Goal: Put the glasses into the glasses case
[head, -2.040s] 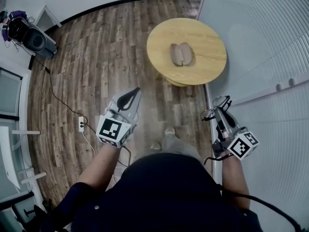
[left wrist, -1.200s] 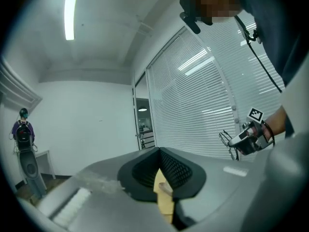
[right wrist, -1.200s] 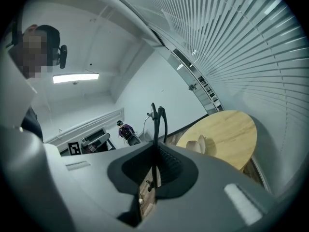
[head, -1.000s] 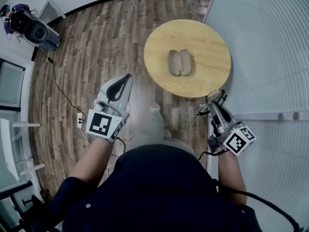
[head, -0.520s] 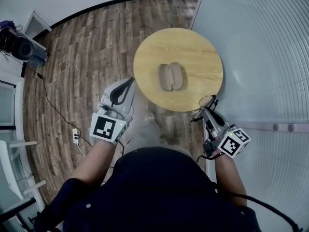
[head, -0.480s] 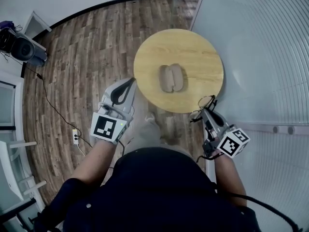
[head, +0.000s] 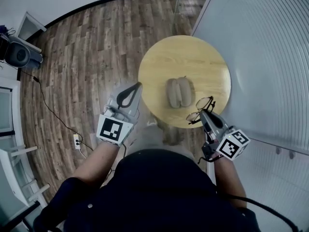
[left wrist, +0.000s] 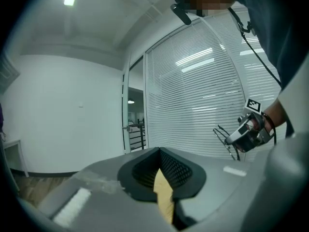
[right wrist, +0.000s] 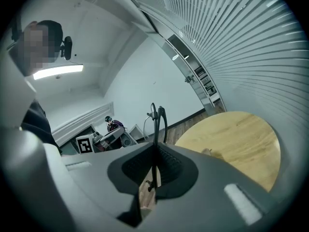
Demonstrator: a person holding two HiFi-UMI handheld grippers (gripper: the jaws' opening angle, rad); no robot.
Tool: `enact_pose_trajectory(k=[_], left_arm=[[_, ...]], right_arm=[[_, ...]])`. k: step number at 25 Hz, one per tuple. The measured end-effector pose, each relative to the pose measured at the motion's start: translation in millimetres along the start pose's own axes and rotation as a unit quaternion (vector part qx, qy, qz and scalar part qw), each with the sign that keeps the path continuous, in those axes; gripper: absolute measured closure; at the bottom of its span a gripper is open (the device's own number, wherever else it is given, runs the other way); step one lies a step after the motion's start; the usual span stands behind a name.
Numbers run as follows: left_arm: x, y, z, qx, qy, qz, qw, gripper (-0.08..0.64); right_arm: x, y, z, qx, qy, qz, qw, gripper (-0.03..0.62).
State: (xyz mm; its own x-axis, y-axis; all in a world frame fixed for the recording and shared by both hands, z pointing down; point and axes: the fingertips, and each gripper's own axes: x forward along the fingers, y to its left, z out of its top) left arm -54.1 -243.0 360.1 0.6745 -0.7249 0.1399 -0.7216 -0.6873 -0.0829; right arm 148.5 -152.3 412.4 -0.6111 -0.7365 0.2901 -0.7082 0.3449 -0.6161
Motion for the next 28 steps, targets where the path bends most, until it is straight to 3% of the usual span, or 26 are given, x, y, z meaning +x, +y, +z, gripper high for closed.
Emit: enact_pose_trajectory(k=[9,15,19,28], left_arm=[[49,5,-14,-0.004,0.022,-0.083,0.9963,0.554],[70,11,-3,-0.024,0.008,-0.040,0.9989,0.554],[67,11,2,-0.016,0.006,-0.027,0.9995,0.554],[77,21,-23,-0.029,0.041,0.005,0.9988,0.554]], right_arm=[[54,-16,17,0.007,0.013,-0.019,1.000,0.569],[66,-31,34,0.007,0.028,-0.017,0.999,0.569],[79,-38,25,0.012,0.046,-0.003,0.999,0.569],[101,-69,13,0.020,0.091,0.009,0.996,0.569]])
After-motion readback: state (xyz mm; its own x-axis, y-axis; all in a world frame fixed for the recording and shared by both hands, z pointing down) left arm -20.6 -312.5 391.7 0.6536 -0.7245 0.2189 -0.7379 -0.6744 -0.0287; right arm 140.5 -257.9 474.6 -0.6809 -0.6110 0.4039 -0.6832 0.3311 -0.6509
